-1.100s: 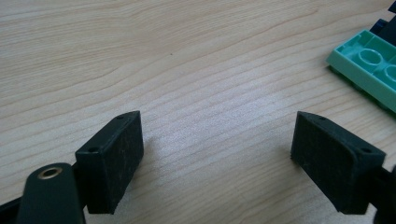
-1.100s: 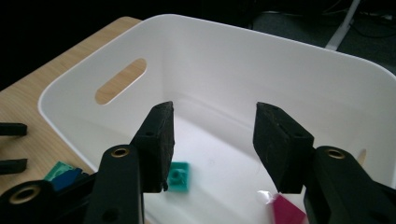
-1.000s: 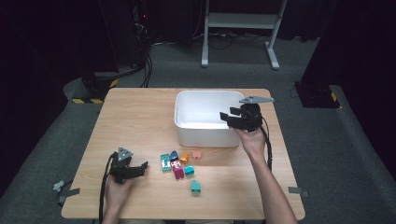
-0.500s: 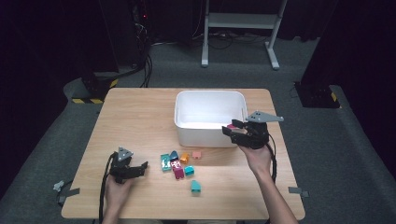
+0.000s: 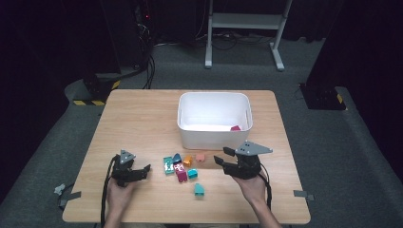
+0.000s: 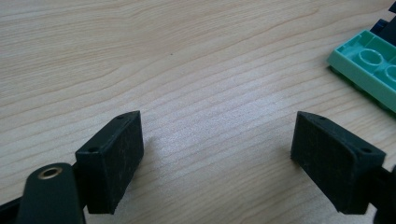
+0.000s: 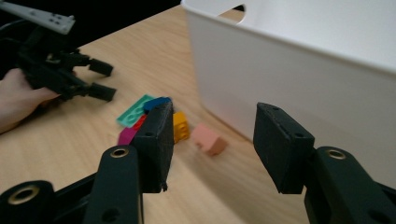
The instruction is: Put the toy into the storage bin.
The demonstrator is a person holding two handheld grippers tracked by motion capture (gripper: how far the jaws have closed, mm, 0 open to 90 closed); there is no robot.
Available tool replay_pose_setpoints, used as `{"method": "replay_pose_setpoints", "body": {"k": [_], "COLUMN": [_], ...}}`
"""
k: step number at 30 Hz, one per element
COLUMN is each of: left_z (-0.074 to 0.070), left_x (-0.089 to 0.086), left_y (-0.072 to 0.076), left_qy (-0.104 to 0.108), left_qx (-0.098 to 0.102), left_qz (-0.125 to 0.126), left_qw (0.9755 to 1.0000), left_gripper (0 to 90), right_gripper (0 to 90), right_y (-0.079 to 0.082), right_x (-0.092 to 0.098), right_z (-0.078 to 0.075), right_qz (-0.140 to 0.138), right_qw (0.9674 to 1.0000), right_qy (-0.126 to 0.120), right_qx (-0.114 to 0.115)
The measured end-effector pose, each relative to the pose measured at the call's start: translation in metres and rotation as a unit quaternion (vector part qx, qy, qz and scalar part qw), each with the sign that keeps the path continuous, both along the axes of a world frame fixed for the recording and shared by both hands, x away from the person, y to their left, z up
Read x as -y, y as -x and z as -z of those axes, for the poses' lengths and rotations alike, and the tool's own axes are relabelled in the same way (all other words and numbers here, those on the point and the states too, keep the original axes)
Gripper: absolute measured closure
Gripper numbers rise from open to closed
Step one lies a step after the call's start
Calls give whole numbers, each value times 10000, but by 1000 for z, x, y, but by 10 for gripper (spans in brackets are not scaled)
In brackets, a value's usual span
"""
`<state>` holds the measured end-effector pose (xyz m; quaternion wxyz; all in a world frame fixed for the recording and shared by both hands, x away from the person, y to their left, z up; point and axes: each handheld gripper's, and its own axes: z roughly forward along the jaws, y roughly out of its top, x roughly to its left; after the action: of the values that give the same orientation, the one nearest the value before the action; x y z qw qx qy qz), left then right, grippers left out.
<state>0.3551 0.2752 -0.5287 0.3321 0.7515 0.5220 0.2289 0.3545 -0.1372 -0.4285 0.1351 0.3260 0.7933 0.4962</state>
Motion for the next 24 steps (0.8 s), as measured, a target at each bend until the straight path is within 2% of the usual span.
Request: {"method": "replay_pose_setpoints", "body": {"k": [6, 10, 11, 14, 19, 24], "left_z": [0, 0, 0, 0, 0, 0], "left_x": [0, 0, 0, 0, 0, 0], "left_y": [0, 0, 0, 0, 0, 0], "left_qy": [0, -2, 0, 1, 2, 4], "left_qx": [0, 0, -3, -1, 0, -1], "left_qz": [0, -3, -3, -13, -13, -14], "left_qw": [10000, 10000, 10000, 10000, 10000, 10000], "left_gripper": [170, 171, 171, 171, 171, 171], "right_gripper": [480, 479, 479, 477, 474, 470], "right_y": [16, 28, 28, 34, 37, 42], "right_x": [-5, -12, -12, -20, -26, -33], "right_z": [18, 39, 39, 53, 63, 67], "right_qz": [-72, -194, -194, -262, -370, -487], "right_qw": [10000, 9995, 9995, 9991, 9982, 9979], "right_qy": [-64, -77, -77, 4, -50, 26], "right_qx": [-20, -244, -244, -343, -462, -424]}}
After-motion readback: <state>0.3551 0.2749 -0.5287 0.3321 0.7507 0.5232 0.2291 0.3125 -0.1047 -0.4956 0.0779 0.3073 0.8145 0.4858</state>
